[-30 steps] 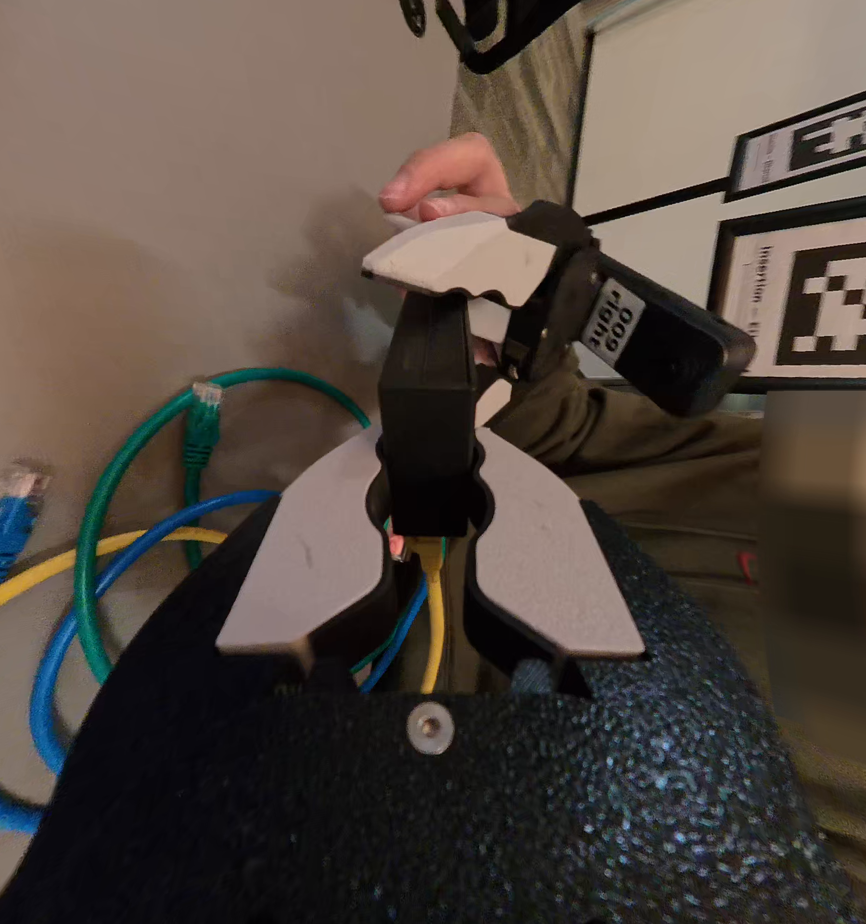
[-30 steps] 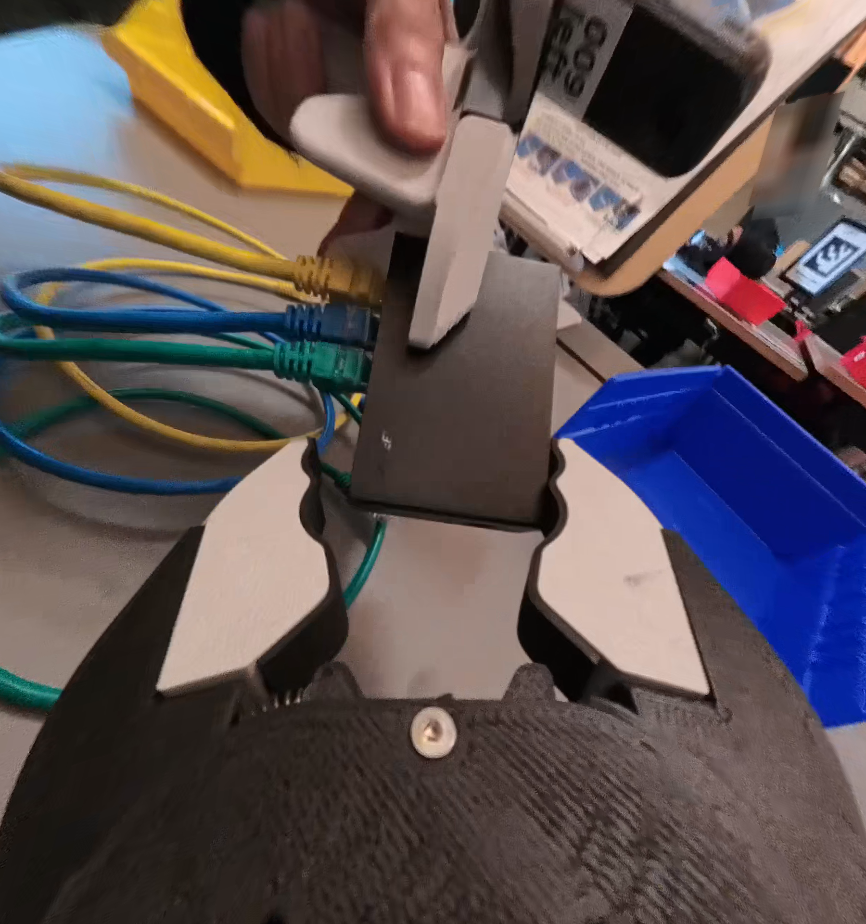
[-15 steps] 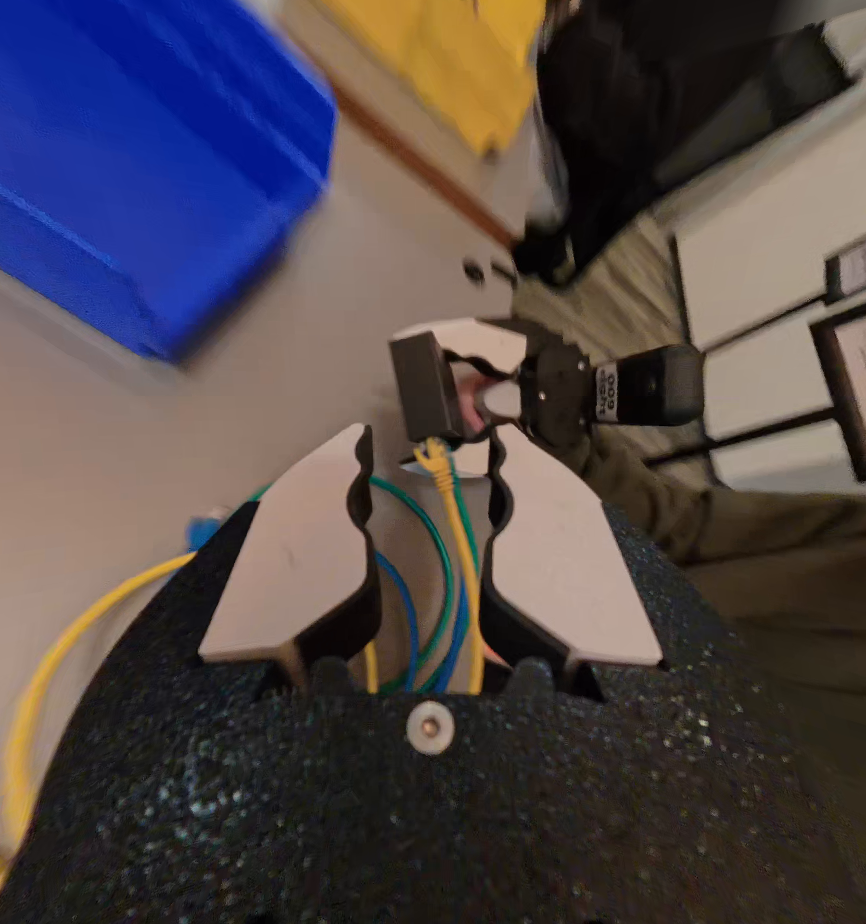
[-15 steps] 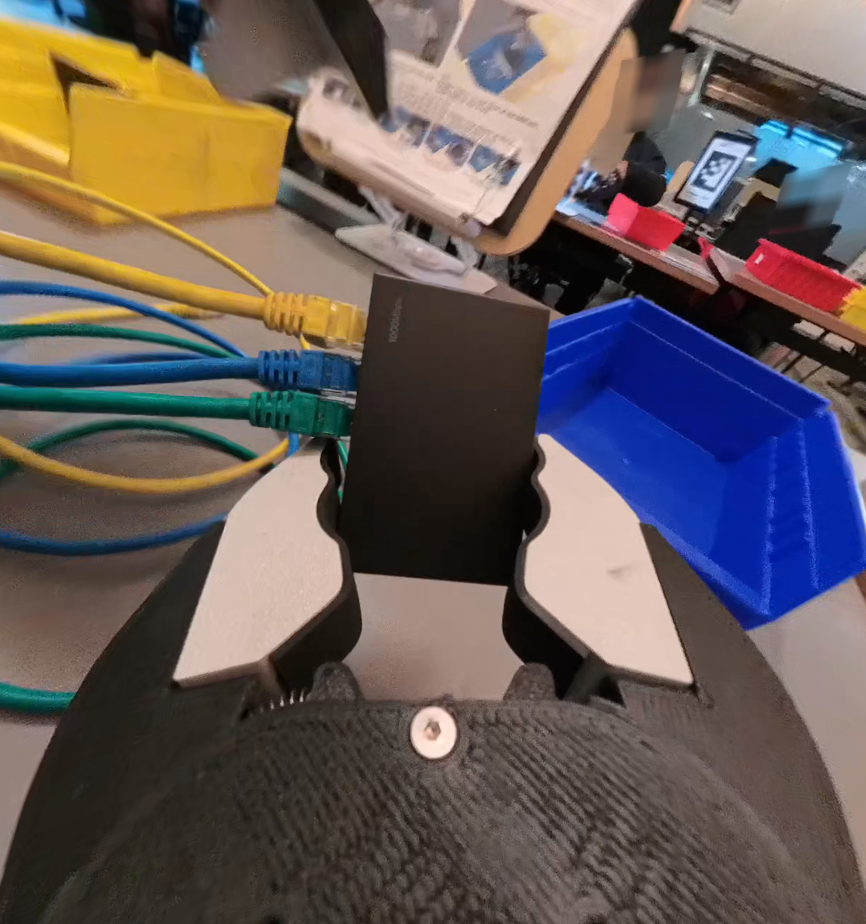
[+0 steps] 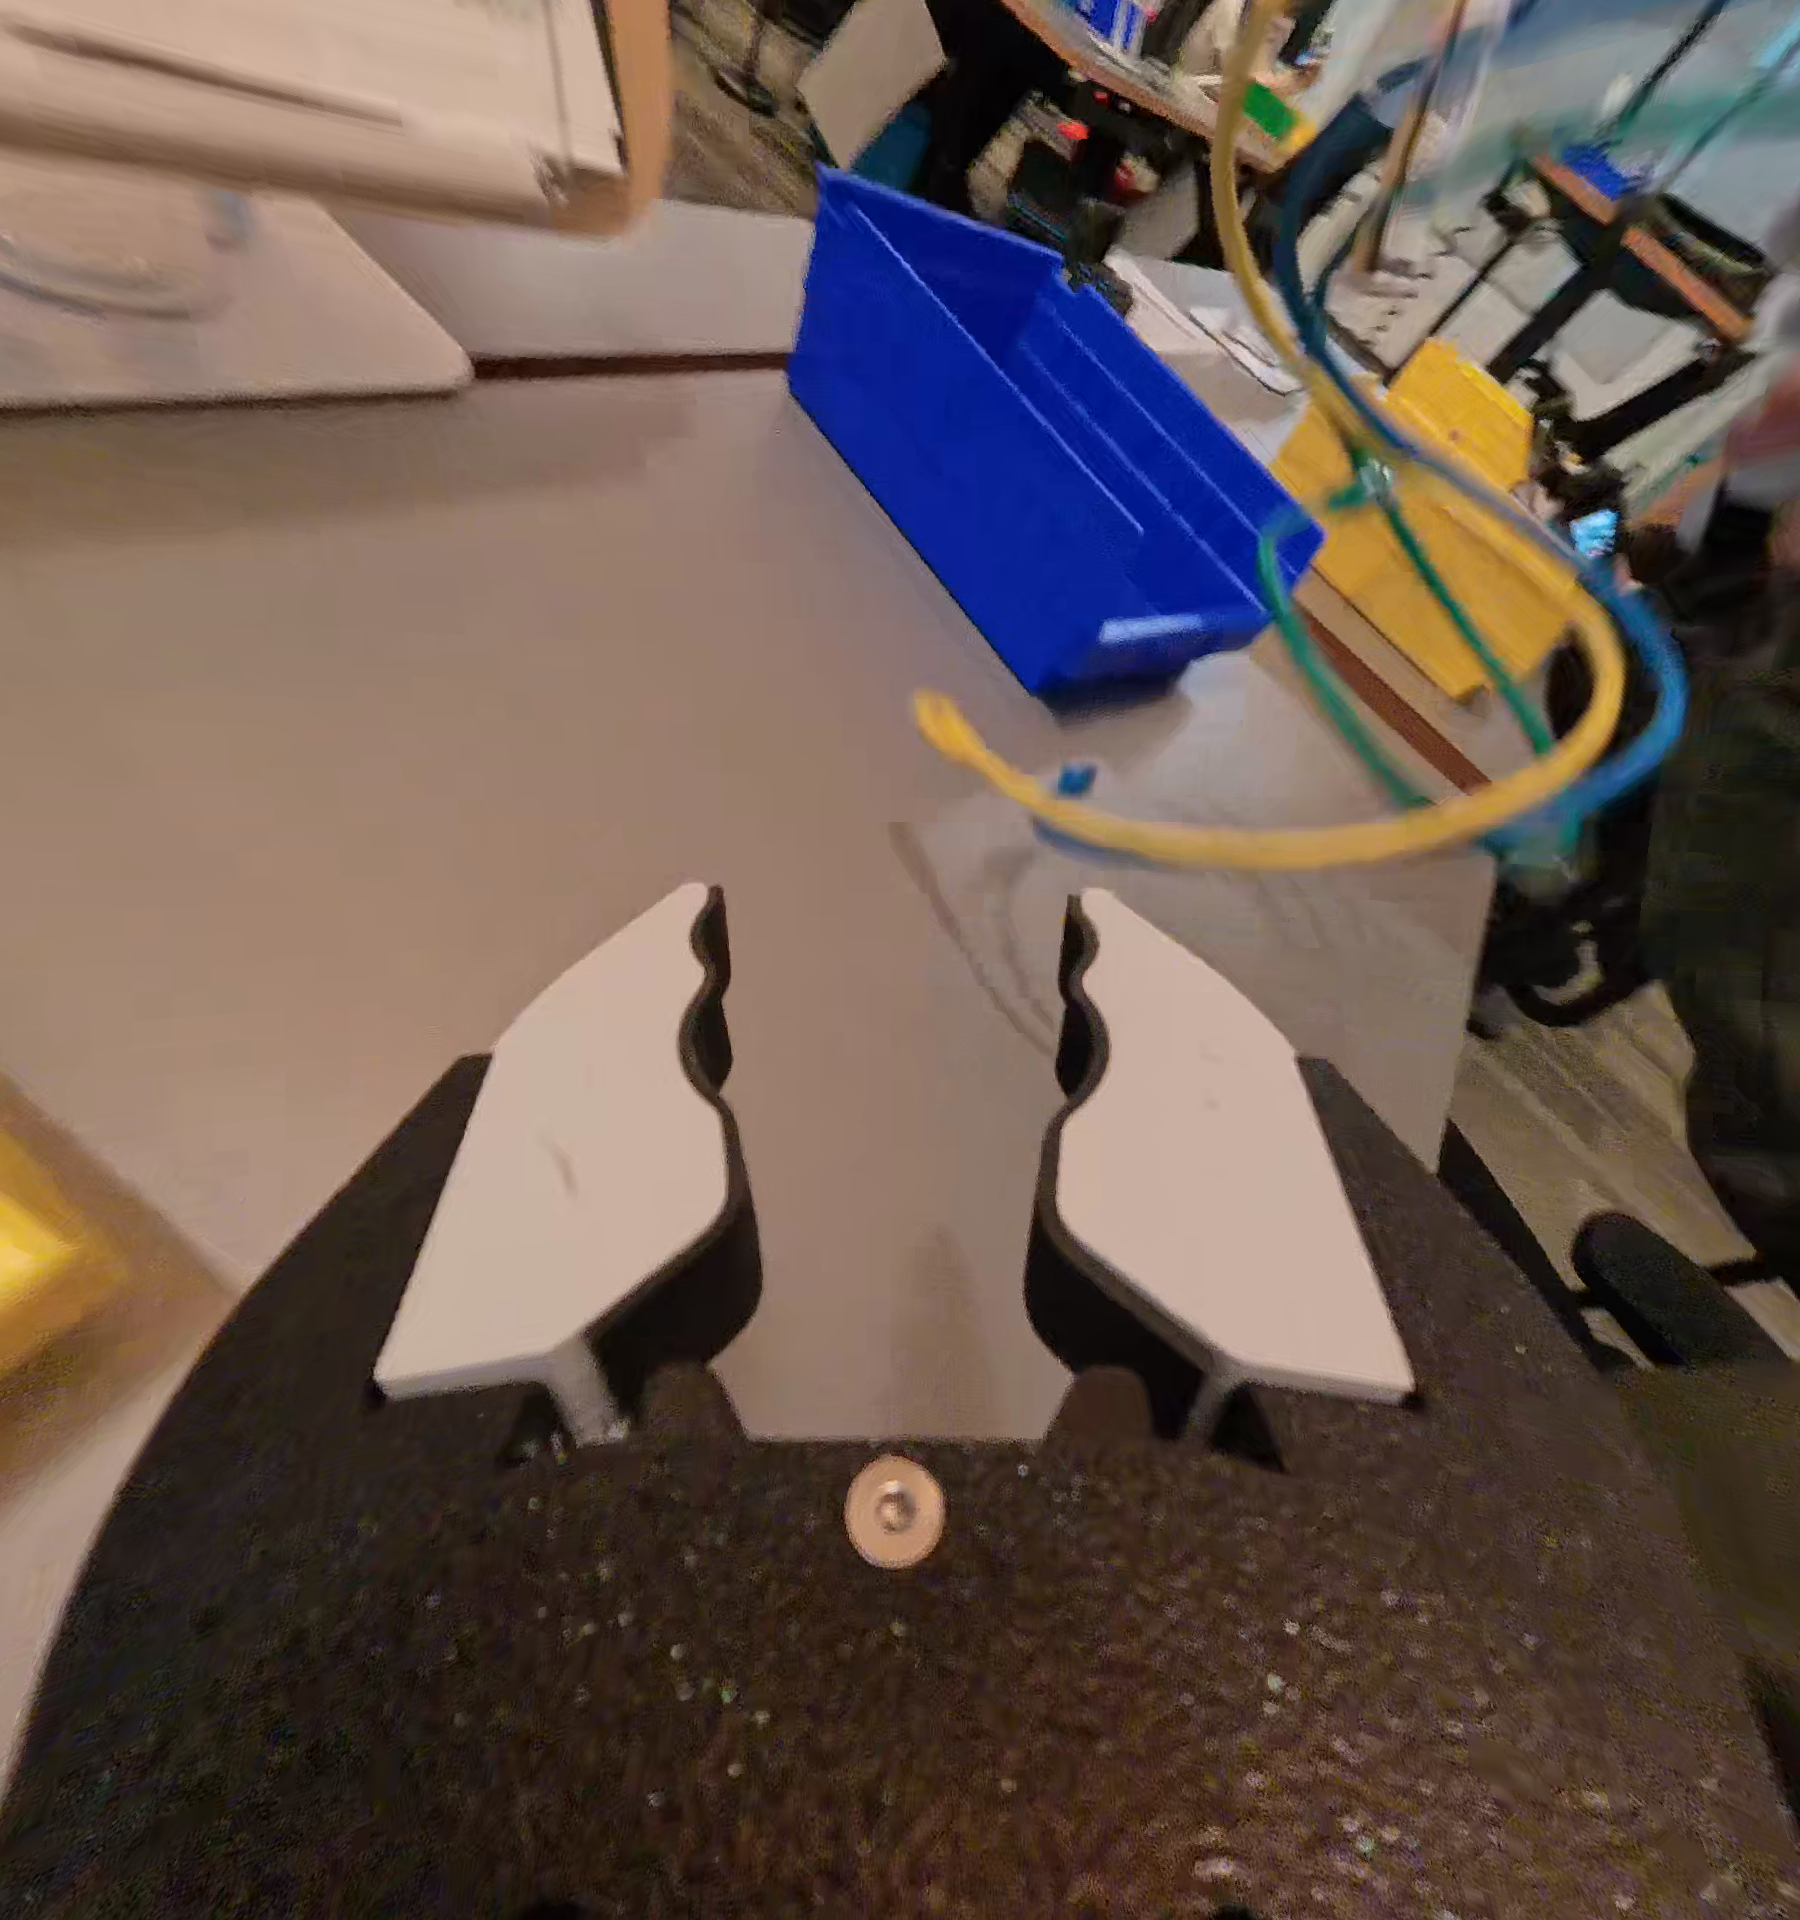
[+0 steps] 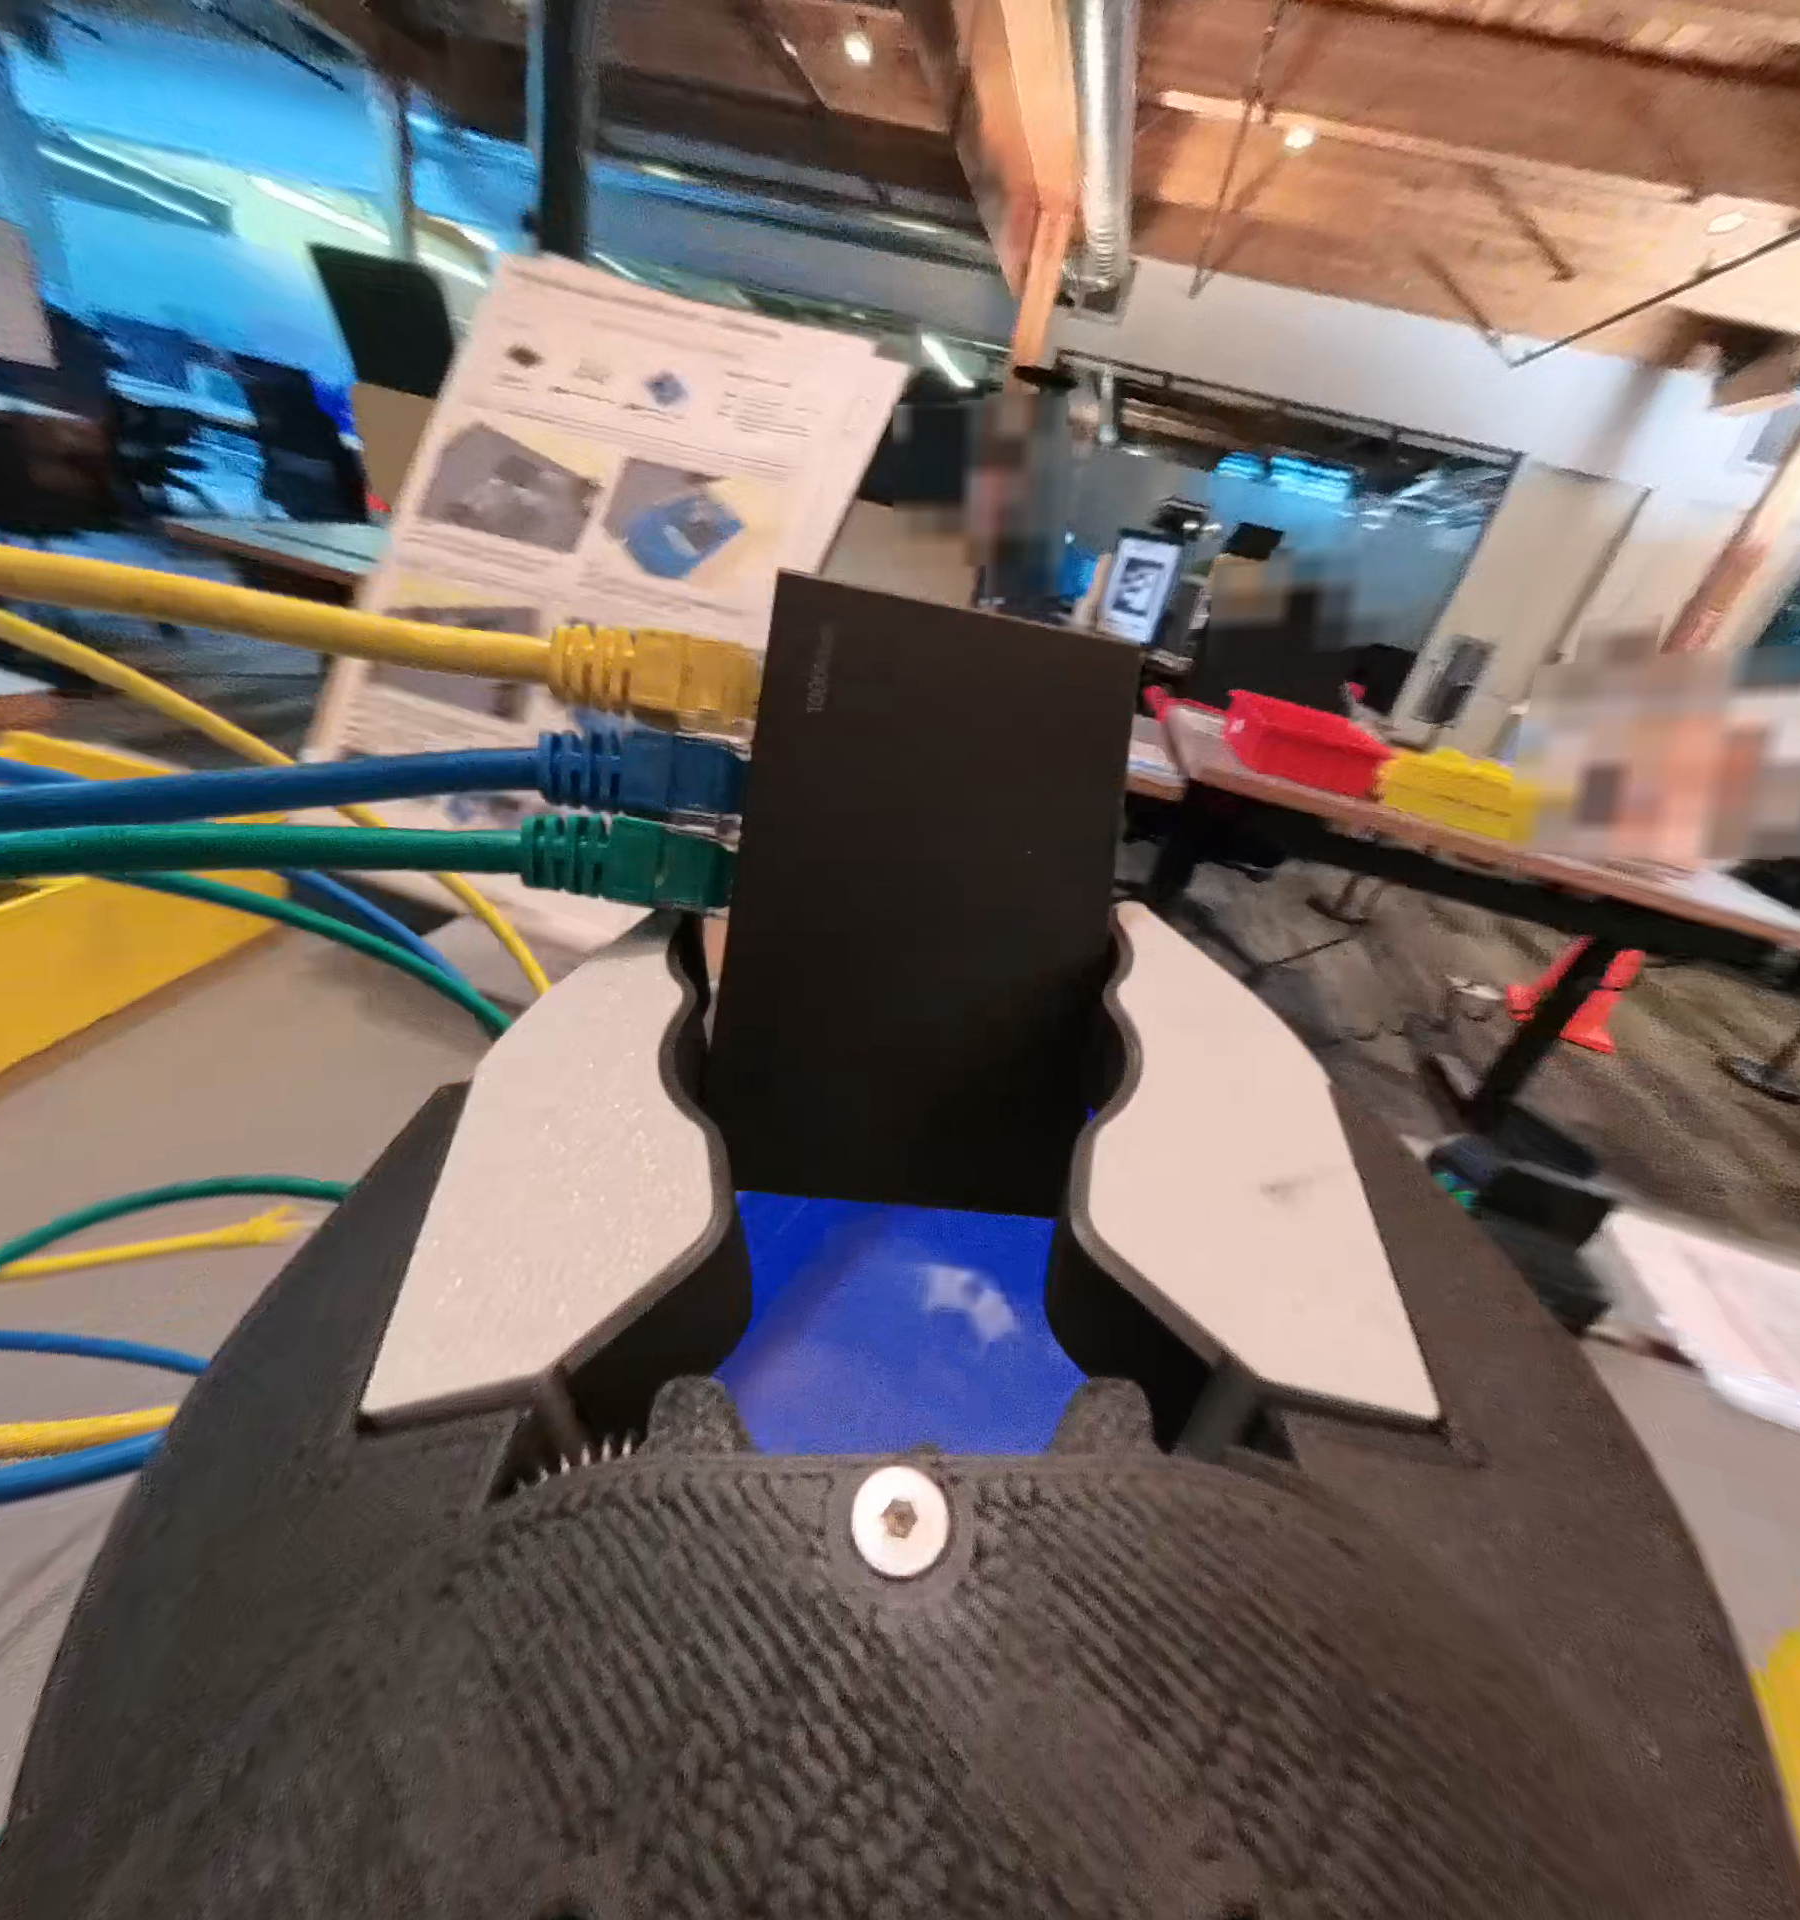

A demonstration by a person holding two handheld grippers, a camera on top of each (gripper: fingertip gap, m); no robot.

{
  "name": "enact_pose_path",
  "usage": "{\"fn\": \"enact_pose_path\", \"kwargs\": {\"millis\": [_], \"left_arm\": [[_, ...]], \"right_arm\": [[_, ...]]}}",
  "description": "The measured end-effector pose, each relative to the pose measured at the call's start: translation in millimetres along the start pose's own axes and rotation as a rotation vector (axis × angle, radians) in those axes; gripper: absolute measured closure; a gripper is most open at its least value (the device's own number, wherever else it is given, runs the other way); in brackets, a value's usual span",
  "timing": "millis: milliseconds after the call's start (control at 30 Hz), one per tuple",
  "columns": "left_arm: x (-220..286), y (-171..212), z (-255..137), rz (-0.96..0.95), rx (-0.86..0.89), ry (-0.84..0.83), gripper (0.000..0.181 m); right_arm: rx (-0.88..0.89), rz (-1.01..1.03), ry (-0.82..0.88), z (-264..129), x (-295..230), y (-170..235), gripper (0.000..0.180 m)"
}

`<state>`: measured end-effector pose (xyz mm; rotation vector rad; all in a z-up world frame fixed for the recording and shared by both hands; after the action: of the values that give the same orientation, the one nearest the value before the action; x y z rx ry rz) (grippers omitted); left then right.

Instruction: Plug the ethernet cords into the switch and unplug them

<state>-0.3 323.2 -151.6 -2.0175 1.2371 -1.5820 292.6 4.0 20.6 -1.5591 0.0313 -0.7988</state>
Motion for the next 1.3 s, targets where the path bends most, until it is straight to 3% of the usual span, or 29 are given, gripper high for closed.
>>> {"fn": "enact_pose_path", "kwargs": {"millis": [167,367,533,767,1033,1200,1300], "left_arm": [[-2.1,21.2,11.5,-0.024,-0.028,0.108,0.121],[-8.2,28.6,11.8,-0.039,-0.056,0.145,0.121],[-12.7,31.5,10.1,-0.091,-0.059,0.185,0.123],[2.1,35.6,18.5,-0.005,-0.088,0.170,0.126],[39.4,38.2,59.9,0.321,-0.048,-0.004,0.119],[71.7,35.9,92.9,0.430,-0.061,-0.011,0.112],[86.5,32.1,110.6,0.523,-0.021,-0.043,0.104]], "right_arm": [[-0.080,-0.105,0.157,32.3,66.5,-29.6,0.108],[-0.197,-0.126,0.220,59.4,100.6,-14.8,0.108],[-0.425,-0.066,0.148,81.0,77.6,61.7,0.108],[-0.681,-0.121,0.100,76.8,14.8,163.1,0.108],[-0.833,-0.163,0.155,65.8,-14.0,206.1,0.108],[-0.835,-0.132,0.136,60.3,-16.5,213.9,0.105],[-0.857,-0.217,0.118,54.1,-15.6,214.8,0.101]]}}
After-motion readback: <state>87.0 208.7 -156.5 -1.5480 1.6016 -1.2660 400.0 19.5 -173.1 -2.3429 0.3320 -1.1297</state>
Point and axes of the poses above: each gripper's, where its closed fingertips meet, z out along the fingers, y out of its underside, x = y × z across the jaws, the point moved 7 cm from there along -z, back along the fingers, and after that the axes turned 15 degrees about -z, right-handed, at the moved point
